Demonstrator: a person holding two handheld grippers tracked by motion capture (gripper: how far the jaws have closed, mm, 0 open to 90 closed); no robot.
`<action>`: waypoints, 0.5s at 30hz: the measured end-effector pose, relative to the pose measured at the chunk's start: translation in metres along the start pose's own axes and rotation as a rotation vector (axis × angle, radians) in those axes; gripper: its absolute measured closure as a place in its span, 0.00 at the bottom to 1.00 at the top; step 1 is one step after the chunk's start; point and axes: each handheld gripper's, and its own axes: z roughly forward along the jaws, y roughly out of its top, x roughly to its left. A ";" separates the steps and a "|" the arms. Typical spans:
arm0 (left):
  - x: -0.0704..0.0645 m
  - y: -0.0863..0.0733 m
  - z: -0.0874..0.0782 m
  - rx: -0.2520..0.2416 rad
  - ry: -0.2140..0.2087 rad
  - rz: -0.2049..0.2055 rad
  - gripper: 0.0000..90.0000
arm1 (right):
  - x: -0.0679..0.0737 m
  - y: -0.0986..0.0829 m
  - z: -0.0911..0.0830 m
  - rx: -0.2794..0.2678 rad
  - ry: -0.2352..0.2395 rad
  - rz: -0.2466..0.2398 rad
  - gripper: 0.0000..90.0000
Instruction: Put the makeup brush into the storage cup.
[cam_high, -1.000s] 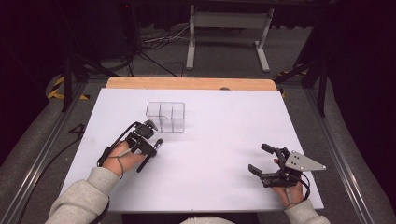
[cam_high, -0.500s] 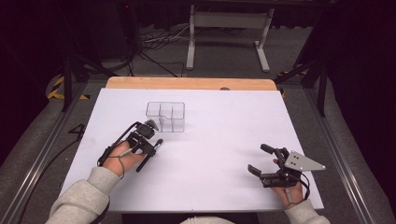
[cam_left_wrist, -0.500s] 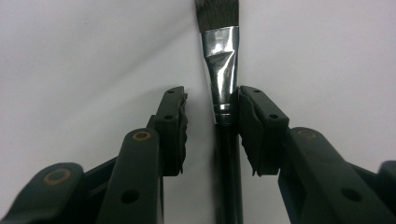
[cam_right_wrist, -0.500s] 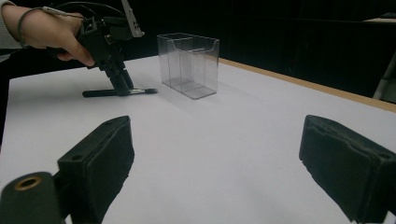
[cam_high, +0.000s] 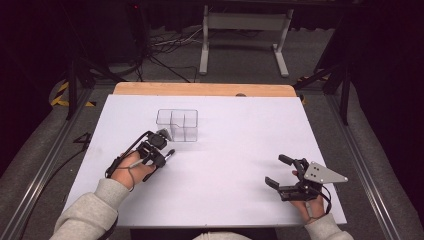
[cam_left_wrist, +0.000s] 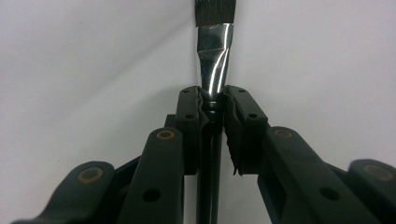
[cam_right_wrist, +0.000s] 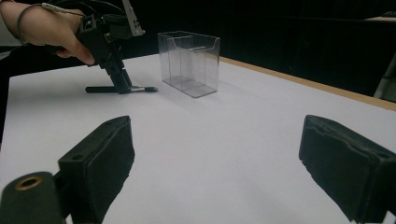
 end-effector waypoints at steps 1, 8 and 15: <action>0.000 0.000 0.000 0.002 0.000 0.001 0.85 | 0.000 0.000 0.000 0.001 0.000 0.000 0.12; 0.000 0.000 -0.001 0.006 -0.007 0.003 0.86 | 0.000 0.000 0.000 0.003 0.000 0.001 0.12; -0.002 -0.001 -0.006 -0.021 -0.003 0.010 0.86 | 0.000 0.000 0.000 0.005 -0.003 0.002 0.12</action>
